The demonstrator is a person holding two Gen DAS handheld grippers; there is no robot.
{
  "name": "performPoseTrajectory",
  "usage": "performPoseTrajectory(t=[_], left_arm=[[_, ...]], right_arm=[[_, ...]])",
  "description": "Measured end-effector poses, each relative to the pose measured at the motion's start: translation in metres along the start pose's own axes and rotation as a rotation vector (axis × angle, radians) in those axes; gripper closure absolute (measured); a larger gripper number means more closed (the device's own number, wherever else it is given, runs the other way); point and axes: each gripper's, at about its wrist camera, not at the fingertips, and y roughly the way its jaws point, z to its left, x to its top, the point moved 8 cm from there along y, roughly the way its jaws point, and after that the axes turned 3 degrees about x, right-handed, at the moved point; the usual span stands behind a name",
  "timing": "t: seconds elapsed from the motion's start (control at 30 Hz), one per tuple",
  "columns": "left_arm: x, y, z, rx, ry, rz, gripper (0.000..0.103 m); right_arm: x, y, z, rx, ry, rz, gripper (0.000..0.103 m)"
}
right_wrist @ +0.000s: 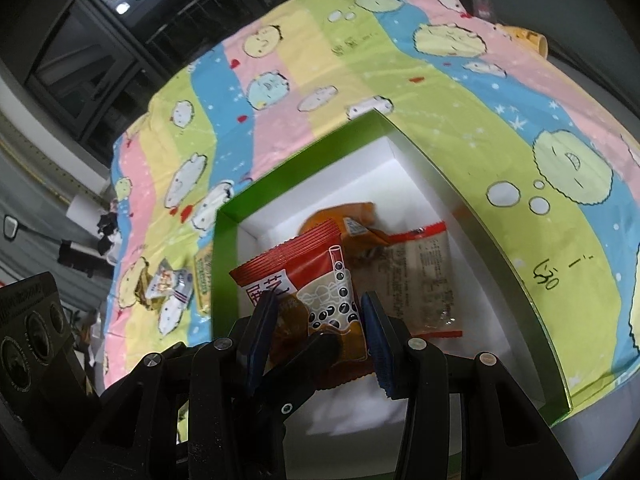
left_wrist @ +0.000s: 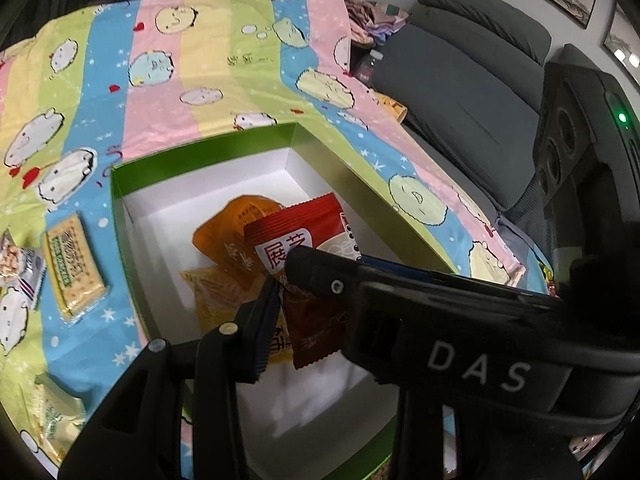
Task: Organize snacks
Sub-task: 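Carry the red packet into the green box and open the right tool, then move the right tool back to the gold-brown chocolate bag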
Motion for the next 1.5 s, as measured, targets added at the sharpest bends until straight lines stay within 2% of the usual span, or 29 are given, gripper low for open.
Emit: performPoseTrajectory(t=[0.33, 0.4, 0.43, 0.57, 0.77, 0.87, 1.03, 1.17, 1.33, 1.5], left_arm=[[-0.005, 0.011, -0.001, -0.036, -0.021, 0.037, 0.068], [-0.004, 0.007, 0.000, -0.022, -0.026, 0.021, 0.064], [-0.003, 0.004, 0.001, -0.011, -0.022, 0.011, 0.061], [0.001, -0.017, 0.007, 0.018, -0.012, -0.040, 0.038], [0.004, -0.065, 0.034, 0.096, -0.040, -0.139, 0.017], [0.000, -0.091, 0.060, 0.159, -0.068, -0.181, 0.014], [-0.012, -0.120, 0.118, 0.277, -0.160, -0.195, 0.014], [-0.030, -0.138, 0.173, 0.350, -0.262, -0.181, 0.014], [-0.061, -0.163, 0.251, 0.487, -0.369, -0.178, 0.014], [-0.093, -0.172, 0.315, 0.502, -0.532, -0.181, 0.014]], right_arm=[[-0.003, 0.009, -0.016, -0.064, 0.033, 0.037, 0.056], [-0.002, 0.008, -0.016, -0.068, 0.036, 0.035, 0.054], [-0.002, 0.005, -0.016, -0.081, 0.039, 0.026, 0.051], [0.002, -0.006, -0.011, -0.097, 0.031, -0.021, 0.039], [0.009, -0.024, 0.023, 0.009, -0.032, -0.104, 0.024], [0.009, -0.029, 0.049, 0.092, -0.081, -0.128, 0.024], [0.001, -0.026, 0.093, 0.174, -0.162, -0.124, 0.024], [-0.010, -0.009, 0.125, 0.189, -0.206, -0.082, 0.024], [-0.026, 0.024, 0.164, 0.182, -0.247, -0.022, 0.024], [-0.045, 0.069, 0.214, 0.204, -0.299, 0.071, 0.024]])
